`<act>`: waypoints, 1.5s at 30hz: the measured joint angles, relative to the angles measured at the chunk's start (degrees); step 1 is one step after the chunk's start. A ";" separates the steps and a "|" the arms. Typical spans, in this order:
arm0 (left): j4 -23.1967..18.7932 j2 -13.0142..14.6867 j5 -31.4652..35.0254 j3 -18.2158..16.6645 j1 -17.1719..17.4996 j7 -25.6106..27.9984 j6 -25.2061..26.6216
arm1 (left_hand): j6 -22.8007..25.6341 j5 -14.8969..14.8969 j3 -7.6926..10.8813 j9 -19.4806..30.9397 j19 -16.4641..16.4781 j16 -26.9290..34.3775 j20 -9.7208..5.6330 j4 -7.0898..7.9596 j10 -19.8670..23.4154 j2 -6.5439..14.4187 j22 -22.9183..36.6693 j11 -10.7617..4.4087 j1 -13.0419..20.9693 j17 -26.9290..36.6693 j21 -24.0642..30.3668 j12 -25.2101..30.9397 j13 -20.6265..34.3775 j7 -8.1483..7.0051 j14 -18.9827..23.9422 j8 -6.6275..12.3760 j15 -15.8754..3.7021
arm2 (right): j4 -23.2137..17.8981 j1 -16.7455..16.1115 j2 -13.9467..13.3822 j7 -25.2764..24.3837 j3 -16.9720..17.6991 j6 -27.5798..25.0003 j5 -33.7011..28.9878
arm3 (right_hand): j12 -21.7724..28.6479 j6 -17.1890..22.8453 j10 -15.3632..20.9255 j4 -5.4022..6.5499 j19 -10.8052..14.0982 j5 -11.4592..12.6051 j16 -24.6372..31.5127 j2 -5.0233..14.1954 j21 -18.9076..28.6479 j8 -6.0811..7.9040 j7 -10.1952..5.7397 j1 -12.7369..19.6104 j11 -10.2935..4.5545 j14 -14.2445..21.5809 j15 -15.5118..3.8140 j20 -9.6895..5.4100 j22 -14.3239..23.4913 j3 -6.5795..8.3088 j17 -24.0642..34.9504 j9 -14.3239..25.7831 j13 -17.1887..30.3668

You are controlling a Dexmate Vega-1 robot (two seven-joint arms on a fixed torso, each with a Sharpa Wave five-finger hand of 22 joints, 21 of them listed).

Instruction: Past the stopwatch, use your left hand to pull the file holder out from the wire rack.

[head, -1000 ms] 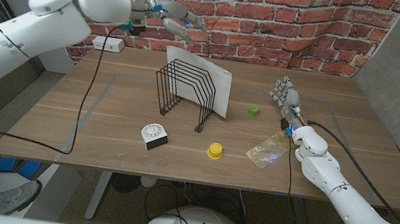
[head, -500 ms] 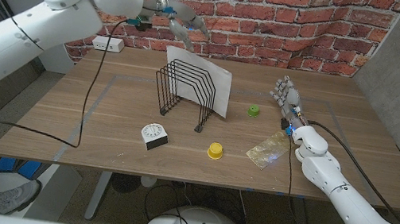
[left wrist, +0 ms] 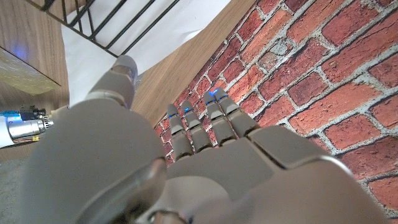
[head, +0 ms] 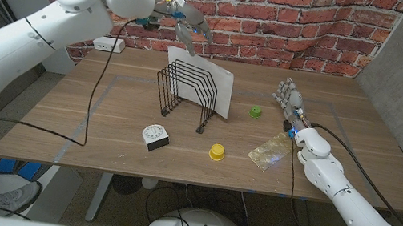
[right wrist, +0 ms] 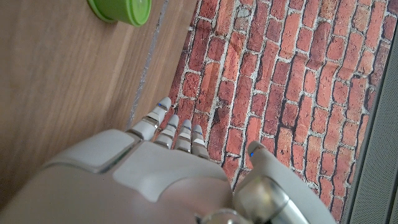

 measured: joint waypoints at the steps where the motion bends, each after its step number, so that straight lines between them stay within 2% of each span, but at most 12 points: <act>1: 0.07 -0.13 0.07 0.04 0.00 0.00 -0.03 | 0.30 0.00 -0.26 0.00 0.05 0.00 -0.04 0.07 0.74 0.16 0.00 -0.05 0.31 0.00 0.00 0.27 0.00 0.30 0.55 0.00 0.04 | -0.01 -0.02 0.00 -0.02 0.01 0.00 0.00 | 0.00 0.00 0.00 0.00 0.00 0.00 0.00 0.00 0.00 0.00 0.00 0.00 0.00 0.00 0.00 0.00 0.00 0.00 0.00 0.00 0.00; 10: 1.35 -1.92 2.53 0.58 -0.02 -0.25 -2.14 | 5.06 0.00 -1.91 -0.01 0.66 0.00 -0.04 0.14 6.19 0.70 0.00 -0.39 2.51 0.00 -0.34 0.37 0.01 2.11 5.78 0.00 -0.23 | -0.37 -0.38 -0.09 -0.24 0.18 0.09 0.01 | 0.00 0.00 0.00 0.00 0.21 -0.26 0.00 0.00 0.00 0.00 0.00 0.00 0.00 0.00 0.00 -0.22 0.00 0.00 0.00 0.00 0.00; 19: 2.89 -3.43 3.48 1.19 -0.33 -1.18 -3.41 | 6.63 0.00 -2.96 -0.01 0.66 0.00 -0.04 0.39 7.33 0.99 -0.01 0.04 3.41 0.01 -0.74 -0.05 0.01 2.96 7.95 0.00 -0.37 | -0.67 -0.63 -0.16 -0.26 0.25 0.17 0.11 | 0.00 0.00 0.00 -0.23 0.21 -0.26 0.00 0.00 -0.44 0.00 0.00 0.00 0.00 0.00 0.00 -0.21 0.00 0.23 0.00 0.00 0.00; 22: 3.48 -3.94 3.51 1.46 -0.56 -1.71 -3.74 | 6.56 0.00 -3.27 -0.01 0.65 0.00 -0.04 0.37 7.23 0.99 -0.01 0.57 3.41 0.01 -0.79 -0.34 0.01 3.03 8.29 -0.42 -0.34 | -0.79 -0.72 -0.23 -0.30 0.30 0.18 0.15 | 0.00 0.00 0.00 -0.23 0.21 -0.26 0.00 0.00 -0.44 0.00 0.00 0.00 0.00 0.00 0.00 -0.21 0.00 0.23 0.00 0.00 0.00; 26: 4.03 -4.39 3.53 1.75 -0.77 -2.27 -4.09 | 7.10 0.08 -3.65 -0.01 0.65 0.03 -0.04 0.61 7.88 1.51 -0.01 1.62 3.93 0.01 -0.79 -0.34 0.01 4.16 10.19 -0.42 -0.55 | -0.97 -0.88 -0.33 -0.38 0.38 0.18 0.19 | 0.00 0.00 0.00 -0.23 0.21 -0.26 0.00 0.00 -0.44 0.00 0.00 0.00 0.00 0.00 0.00 -0.21 0.00 0.23 0.00 0.00 0.00; 28: 4.03 -4.39 3.54 1.75 -0.77 -2.43 -4.14 | 7.85 0.26 -3.82 -0.01 1.49 0.22 -0.03 0.45 8.49 1.97 -0.01 2.20 4.39 0.09 -0.79 -0.34 0.01 4.69 11.51 -0.42 -0.65 | -1.01 -0.95 -0.36 -0.38 0.40 0.18 0.19 | 0.00 0.00 -0.01 -0.23 0.20 -0.26 0.00 0.00 -0.44 0.00 0.00 0.00 0.00 0.00 0.00 -0.21 0.00 0.23 0.00 0.00 0.00; 32: 4.62 -4.89 3.60 2.06 -0.96 -2.66 -4.21 | 10.29 0.46 -4.35 -0.01 3.67 0.44 -0.14 0.41 10.77 2.64 -0.01 2.38 5.06 0.16 -0.12 -0.34 0.01 5.05 14.18 -0.42 -1.04 | -1.08 -1.00 -0.41 -0.47 0.43 0.18 0.25 | 0.00 0.22 -0.01 -0.23 0.31 -0.26 0.00 0.00 -0.74 0.00 0.22 0.00 0.00 0.00 0.00 -0.32 0.00 0.22 0.01 0.00 0.00; 40: 5.47 -5.71 3.56 2.53 -1.06 -2.61 -4.23 | 12.49 0.46 -4.68 -0.02 4.75 0.86 -0.05 0.54 13.07 3.48 -0.02 2.27 6.34 0.16 -0.12 -0.33 0.02 4.88 16.58 -0.42 -1.47 | -1.07 -0.98 -0.44 -0.48 0.46 0.15 0.30 | 0.00 0.21 0.00 -0.23 0.41 -0.26 0.00 0.00 -0.88 0.00 0.21 0.00 -0.01 0.00 0.00 -0.41 0.00 0.23 0.00 0.00 0.01; 43: 5.79 -5.98 3.54 2.67 -0.87 -2.41 -4.22 | 13.69 0.67 -4.68 -0.02 5.06 0.87 -0.36 0.54 13.76 3.77 -0.02 1.58 6.63 0.16 -0.12 -0.33 0.02 4.23 17.29 -0.42 -1.55 | -0.95 -0.88 -0.46 -0.32 0.46 0.05 0.36 | 0.00 0.21 -0.01 -0.23 0.61 -0.26 0.00 0.00 -0.88 0.00 0.21 0.00 -0.01 -0.01 0.00 -0.21 0.00 0.22 0.01 0.00 0.01; 45: 5.88 -6.06 3.52 2.71 -0.79 -2.23 -4.19 | 14.56 0.68 -4.68 -0.02 5.36 0.87 -0.05 0.54 14.34 3.78 -0.02 1.14 6.63 0.05 -0.12 -0.17 0.02 4.04 17.84 -0.42 -1.49 | -0.89 -0.80 -0.50 -0.26 0.47 0.00 0.38 | 0.00 0.21 -0.01 -0.23 0.61 -0.26 0.00 0.00 -0.88 0.00 0.21 0.00 -0.01 0.00 0.00 -0.21 0.00 0.22 0.00 0.00 0.01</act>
